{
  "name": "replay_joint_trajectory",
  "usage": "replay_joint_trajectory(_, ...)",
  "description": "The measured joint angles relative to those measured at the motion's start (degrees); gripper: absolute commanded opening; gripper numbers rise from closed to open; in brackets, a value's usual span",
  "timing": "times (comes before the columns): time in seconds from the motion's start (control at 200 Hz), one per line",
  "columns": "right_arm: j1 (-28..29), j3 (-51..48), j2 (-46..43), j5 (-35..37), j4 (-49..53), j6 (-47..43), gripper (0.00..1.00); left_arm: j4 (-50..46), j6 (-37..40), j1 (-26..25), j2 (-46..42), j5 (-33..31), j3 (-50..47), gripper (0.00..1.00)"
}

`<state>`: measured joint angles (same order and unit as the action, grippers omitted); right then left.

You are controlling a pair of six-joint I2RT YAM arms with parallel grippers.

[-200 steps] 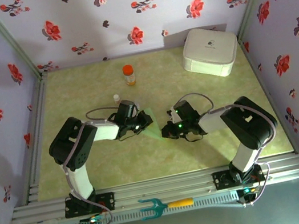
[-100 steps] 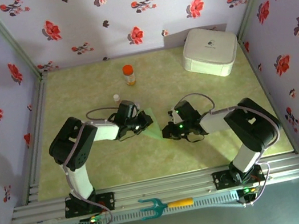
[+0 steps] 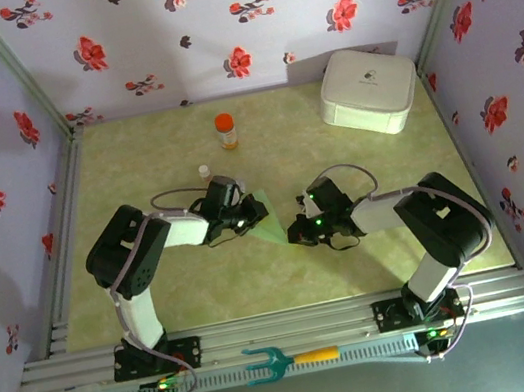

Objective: Fold a paper plane with a square sheet of paper (pick it up from the middle)
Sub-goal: Fourth fold the wing at the center of the table.

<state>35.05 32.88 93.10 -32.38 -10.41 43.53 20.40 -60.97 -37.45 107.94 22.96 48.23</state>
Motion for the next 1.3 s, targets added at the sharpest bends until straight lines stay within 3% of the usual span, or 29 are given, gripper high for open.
replay_joint_trajectory(0.205,0.0,-0.61,-1.03,0.07,0.63,0.0,0.11,0.0,0.0,0.0,0.0,0.02,-0.02,0.07)
replay_joint_trajectory(0.395,-0.02,-1.11,-1.38,0.02,0.87,0.26,0.02,0.0,-0.02,0.0,0.0,0.2,-0.02,0.07)
replay_joint_trajectory(0.615,0.0,-1.11,-1.4,0.02,0.94,0.44,0.11,0.04,0.0,0.0,0.0,0.22,-0.07,0.07)
replay_joint_trajectory(0.8,0.0,-2.23,-2.51,0.04,0.83,0.61,0.11,0.04,-0.02,0.0,0.0,0.22,-0.09,0.07)
replay_joint_trajectory(0.93,-0.02,-3.34,-3.39,0.09,0.55,0.87,0.06,0.04,-0.02,0.0,0.0,0.24,-0.09,0.07)
replay_joint_trajectory(1.3,0.0,-3.87,-4.94,0.26,2.32,1.75,0.13,0.28,-0.02,0.0,0.0,0.46,-0.28,0.06)
